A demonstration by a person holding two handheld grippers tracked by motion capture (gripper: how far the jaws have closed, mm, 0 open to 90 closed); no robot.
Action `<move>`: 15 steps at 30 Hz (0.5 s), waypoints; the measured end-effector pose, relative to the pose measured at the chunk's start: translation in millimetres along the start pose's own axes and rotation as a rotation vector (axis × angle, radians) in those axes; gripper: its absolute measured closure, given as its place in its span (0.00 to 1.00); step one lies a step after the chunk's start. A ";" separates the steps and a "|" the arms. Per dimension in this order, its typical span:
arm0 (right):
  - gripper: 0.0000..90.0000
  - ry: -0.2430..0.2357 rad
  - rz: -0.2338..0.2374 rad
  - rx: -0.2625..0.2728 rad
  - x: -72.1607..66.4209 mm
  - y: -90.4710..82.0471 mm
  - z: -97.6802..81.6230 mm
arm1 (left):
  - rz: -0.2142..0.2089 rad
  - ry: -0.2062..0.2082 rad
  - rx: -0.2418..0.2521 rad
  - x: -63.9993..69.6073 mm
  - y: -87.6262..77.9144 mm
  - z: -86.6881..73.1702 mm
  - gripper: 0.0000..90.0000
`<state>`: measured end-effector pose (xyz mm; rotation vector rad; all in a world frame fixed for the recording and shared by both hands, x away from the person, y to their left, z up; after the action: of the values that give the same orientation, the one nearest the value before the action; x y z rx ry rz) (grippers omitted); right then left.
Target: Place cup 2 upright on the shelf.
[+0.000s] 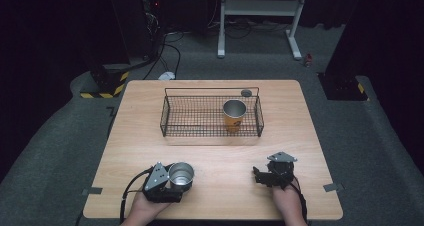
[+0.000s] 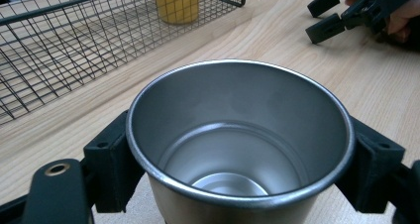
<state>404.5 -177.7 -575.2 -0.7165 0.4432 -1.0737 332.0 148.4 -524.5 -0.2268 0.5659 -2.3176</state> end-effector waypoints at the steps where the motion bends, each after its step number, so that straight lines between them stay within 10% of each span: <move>1: 0.10 0.000 0.000 0.000 0.0 0.0 0.0 | 0.001 -0.003 0.004 -0.6 -0.6 0.4 0.21; 15: 0.10 0.000 0.000 0.000 0.0 0.0 0.1 | 0.026 -0.053 0.052 -15.6 -4.8 10.7 0.21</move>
<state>404.6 -177.7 -575.2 -0.7164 0.4434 -1.0734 343.6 158.7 -512.8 -0.2539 0.4796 -2.2908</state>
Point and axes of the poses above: each handheld gripper's, and its own axes: y roughly forward along the jaws, z roughly out of its top, x roughly to its right, the point moved 7 cm from there along y, roughly forward along the jaws
